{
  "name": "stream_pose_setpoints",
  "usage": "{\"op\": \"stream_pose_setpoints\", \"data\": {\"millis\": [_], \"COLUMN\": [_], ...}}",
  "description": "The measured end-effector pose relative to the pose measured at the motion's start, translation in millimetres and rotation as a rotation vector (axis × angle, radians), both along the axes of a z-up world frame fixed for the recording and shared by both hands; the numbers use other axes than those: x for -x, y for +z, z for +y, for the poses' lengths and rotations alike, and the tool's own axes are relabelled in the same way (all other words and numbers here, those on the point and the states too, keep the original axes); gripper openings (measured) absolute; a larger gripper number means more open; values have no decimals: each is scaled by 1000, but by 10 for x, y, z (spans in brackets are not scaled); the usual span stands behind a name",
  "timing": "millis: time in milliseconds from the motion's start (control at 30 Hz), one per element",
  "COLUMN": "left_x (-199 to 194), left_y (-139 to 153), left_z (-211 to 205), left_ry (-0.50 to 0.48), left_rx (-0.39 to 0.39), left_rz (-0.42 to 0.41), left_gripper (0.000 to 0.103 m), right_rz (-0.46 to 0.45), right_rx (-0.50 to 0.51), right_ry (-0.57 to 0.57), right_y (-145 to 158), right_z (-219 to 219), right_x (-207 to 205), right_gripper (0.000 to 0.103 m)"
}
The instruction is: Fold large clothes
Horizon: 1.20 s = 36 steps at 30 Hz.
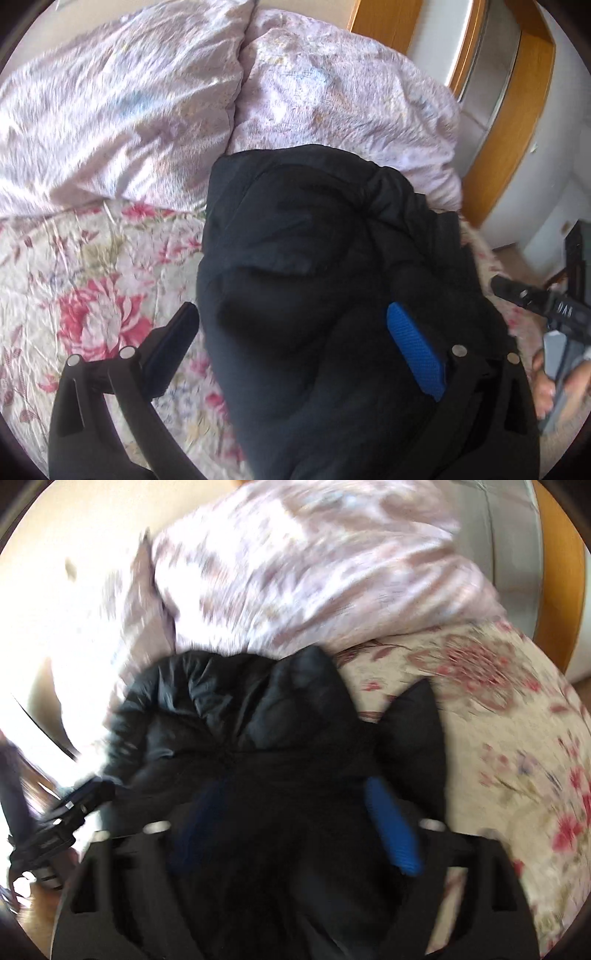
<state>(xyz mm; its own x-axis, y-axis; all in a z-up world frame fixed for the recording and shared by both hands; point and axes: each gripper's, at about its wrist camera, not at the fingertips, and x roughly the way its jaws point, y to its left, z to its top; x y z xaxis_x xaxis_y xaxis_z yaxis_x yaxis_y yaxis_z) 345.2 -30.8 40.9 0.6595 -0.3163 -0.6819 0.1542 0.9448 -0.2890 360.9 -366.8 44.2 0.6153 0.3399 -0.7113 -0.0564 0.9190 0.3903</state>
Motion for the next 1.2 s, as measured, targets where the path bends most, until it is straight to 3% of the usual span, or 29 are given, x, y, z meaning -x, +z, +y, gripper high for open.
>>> {"op": "stream_pose_setpoints", "data": {"millis": [67,167,267,467,767,1067,1133,1200], "left_x": [61,71,42,-57,-116,-181,-126,-54], "left_y": [-3,-108,-280,-506,-611,-706,-709,-667], "left_z": [173,319,386,455,269,150,176,267], "left_ry": [-28,-58,-91,-101,-127,-95,-102,-102], "left_rx": [23,65,156,332,388,434,445,465], "left_rz": [16,73,155,238,216,186,166,135], "left_gripper": [101,101,101,101,101,101,94,74], "right_rz": [44,176,282,370,349,306,292,274], "right_rx": [-64,-183,-279,-308,-266,-407,-443,-480], "right_ry": [-21,-29,21,107,230,300,305,317], "right_y": [4,-225,-478,-748,-765,-879,-887,-881], "right_z": [-292,-624,-650,-421,81,275,298,324], "right_x": [32,-23,-131,-325,-456,-488,-451,-396], "right_gripper": [102,102,102,102,102,102,92,72]}}
